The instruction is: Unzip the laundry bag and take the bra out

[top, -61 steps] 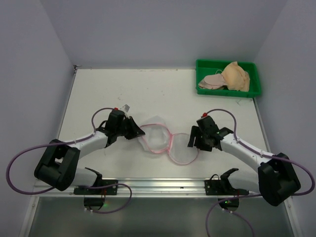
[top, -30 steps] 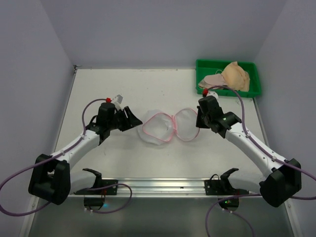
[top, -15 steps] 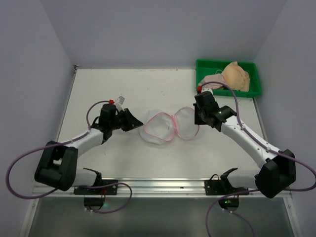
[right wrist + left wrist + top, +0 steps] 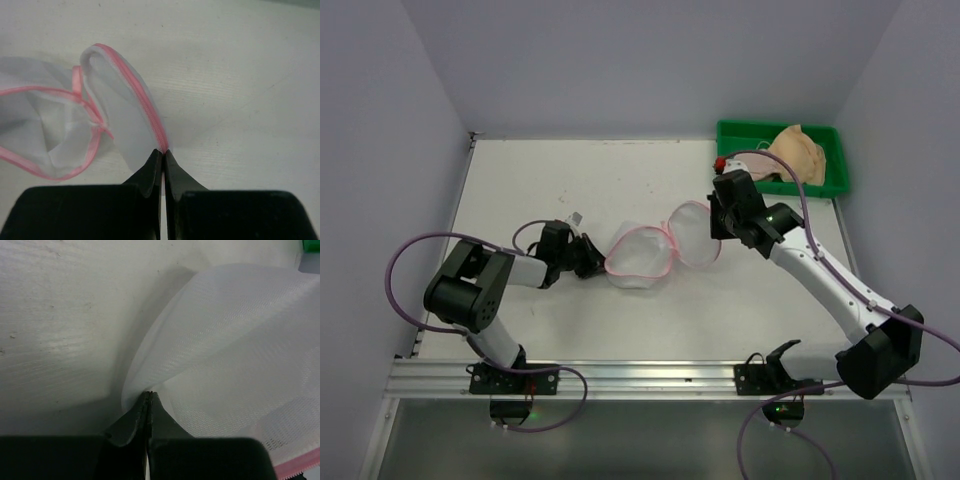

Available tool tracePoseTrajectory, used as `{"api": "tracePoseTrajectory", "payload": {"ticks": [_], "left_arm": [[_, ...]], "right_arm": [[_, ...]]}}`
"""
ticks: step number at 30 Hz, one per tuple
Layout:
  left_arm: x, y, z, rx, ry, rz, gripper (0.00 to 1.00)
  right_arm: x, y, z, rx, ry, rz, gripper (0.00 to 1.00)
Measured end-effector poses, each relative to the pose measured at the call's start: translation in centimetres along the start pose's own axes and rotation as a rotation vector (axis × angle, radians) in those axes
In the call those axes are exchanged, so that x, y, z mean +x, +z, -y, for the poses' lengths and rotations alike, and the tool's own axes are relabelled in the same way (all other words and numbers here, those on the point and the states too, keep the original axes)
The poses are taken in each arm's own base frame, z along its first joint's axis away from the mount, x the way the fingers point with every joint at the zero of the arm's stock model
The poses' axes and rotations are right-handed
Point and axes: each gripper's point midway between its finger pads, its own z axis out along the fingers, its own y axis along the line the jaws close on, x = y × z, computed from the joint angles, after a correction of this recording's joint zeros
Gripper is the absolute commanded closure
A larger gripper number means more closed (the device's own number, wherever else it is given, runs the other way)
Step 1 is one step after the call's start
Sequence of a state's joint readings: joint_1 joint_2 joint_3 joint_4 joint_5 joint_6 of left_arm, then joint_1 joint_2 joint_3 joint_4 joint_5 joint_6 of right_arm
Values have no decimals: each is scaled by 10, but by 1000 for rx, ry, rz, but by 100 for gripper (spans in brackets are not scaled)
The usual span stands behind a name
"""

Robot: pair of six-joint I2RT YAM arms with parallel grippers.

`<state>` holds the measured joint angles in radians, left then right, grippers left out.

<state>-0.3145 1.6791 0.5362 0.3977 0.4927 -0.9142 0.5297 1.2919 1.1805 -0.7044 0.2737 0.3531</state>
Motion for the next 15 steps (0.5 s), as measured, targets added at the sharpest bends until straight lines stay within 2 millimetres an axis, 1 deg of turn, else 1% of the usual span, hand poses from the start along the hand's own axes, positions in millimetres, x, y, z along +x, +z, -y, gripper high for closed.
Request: {"api": "tracePoseTrajectory", "payload": {"ticks": [2,5,9,11,15], "left_arm": [[2,2,3,4,3,3,100],[7,5,7,4,4,-2,100],[13,8,11,4,0,-11,100],[15,8,12,2,-3,-11,100],[14,9,13,3,-12,-6,100]], "right_arm": [[-7,-6,-8,-10,-19,13,99],[-17,-14,-31,-28,-69,29,99],[-24,-15,-62,-34,-126,20,100],[-22,-10,-76,-37,-146,4,100],[-9,-1,-104,-69,-189,-40,100]]}}
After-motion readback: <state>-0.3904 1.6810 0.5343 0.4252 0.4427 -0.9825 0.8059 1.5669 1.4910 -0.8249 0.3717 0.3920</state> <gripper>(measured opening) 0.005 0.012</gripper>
